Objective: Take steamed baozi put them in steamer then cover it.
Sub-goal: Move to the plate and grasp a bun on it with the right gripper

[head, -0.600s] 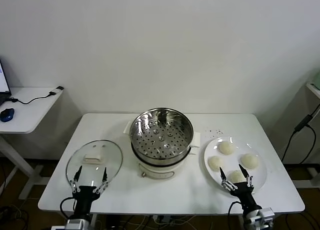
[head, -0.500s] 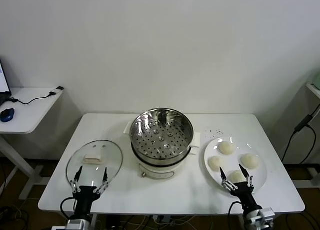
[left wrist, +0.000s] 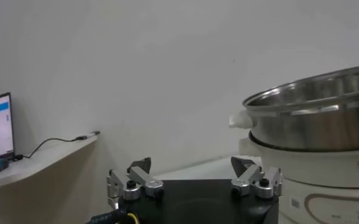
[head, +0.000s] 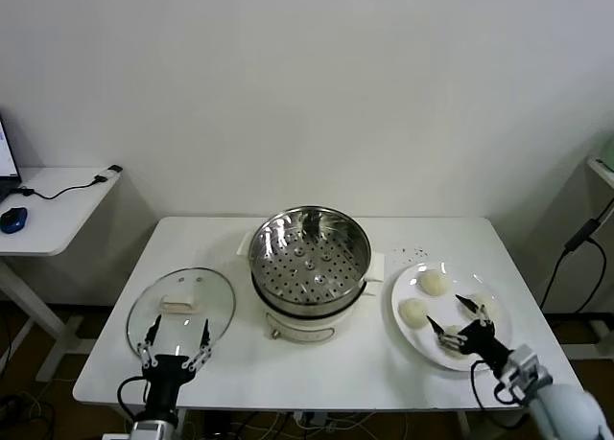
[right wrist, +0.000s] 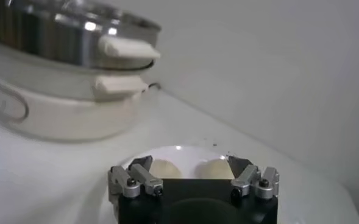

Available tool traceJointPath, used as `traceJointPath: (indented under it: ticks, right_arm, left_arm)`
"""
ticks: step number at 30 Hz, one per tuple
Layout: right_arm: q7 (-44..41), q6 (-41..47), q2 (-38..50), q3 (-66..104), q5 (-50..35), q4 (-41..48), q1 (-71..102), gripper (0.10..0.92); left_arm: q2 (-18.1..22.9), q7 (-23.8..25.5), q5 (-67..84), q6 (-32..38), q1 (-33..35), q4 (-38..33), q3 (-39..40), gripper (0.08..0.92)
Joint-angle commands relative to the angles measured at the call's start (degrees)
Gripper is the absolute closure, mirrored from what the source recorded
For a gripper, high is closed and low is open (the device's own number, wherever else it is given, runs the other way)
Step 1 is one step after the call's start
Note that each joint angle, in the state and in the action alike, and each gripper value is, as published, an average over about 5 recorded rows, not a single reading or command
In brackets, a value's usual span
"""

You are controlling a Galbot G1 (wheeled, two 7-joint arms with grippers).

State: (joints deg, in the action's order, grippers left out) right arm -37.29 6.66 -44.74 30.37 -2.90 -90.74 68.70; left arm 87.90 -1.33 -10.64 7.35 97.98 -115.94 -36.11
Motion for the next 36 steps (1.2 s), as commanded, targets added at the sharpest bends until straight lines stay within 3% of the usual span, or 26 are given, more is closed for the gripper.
traceJointPath:
  ticks: [1,11,18,36]
  right_arm:
    - [-20.23,2.79,18.90,-20.23,9.41,14.69,-27.61,0.203]
    - [-29.05,-2.56,12.91,-56.53,10.84,29.03,-62.21,0.203]
    - [-31.55,-3.71,4.85,-71.73,10.64,36.49,-73.08,0.203]
    - [-28.92,-6.72,-10.78,-68.87,16.87,51.79,-69.56,0.203]
  left_arm:
    - [-0.43,-0.17,0.47,0.15,0.27,0.27,-0.05,0.177]
    - [-0.69,-0.21,0.95,-0.31,-0.52,1.10,-0.40,0.177]
    - [-0.74,-0.28,0.87,-0.17,-0.77,2.08,-0.54,0.177]
    - [-0.68,-0.50,1.13,0.28,-0.60,3.27,-0.87,0.177]
